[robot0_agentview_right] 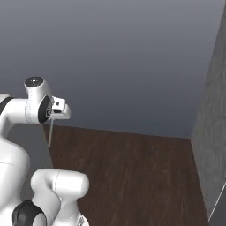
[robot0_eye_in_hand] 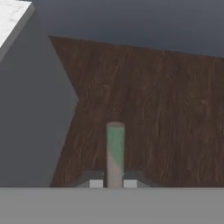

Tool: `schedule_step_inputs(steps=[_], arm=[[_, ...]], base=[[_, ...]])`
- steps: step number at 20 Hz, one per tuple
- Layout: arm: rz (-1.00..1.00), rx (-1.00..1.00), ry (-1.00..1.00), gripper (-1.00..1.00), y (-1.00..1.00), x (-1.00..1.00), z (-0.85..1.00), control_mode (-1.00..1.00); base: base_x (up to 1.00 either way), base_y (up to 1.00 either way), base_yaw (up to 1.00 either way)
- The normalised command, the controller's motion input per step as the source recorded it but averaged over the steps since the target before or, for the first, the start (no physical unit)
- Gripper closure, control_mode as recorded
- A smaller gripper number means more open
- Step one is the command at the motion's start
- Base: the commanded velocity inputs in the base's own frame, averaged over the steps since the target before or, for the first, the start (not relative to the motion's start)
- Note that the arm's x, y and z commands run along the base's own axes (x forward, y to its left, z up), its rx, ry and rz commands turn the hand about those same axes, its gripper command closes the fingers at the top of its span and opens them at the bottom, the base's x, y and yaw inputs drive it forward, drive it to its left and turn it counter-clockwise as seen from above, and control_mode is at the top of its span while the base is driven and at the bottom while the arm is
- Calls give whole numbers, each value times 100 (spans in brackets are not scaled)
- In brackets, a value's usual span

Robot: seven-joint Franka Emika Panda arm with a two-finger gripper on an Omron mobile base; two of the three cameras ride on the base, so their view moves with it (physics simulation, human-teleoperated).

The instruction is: Take a straw from the drawer in front and place it inside the glass cup on the dining counter.

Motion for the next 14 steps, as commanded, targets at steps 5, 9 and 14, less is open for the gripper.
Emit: schedule_step_inputs(steps=[5,9,14], arm=[[0,0,0,100,0,0,0,100],[0,0,0,100,0,0,0,100],[0,0,0,100,0,0,0,100]], base=[[100,-49,51],[100,-59,50],[100,-62,51]])
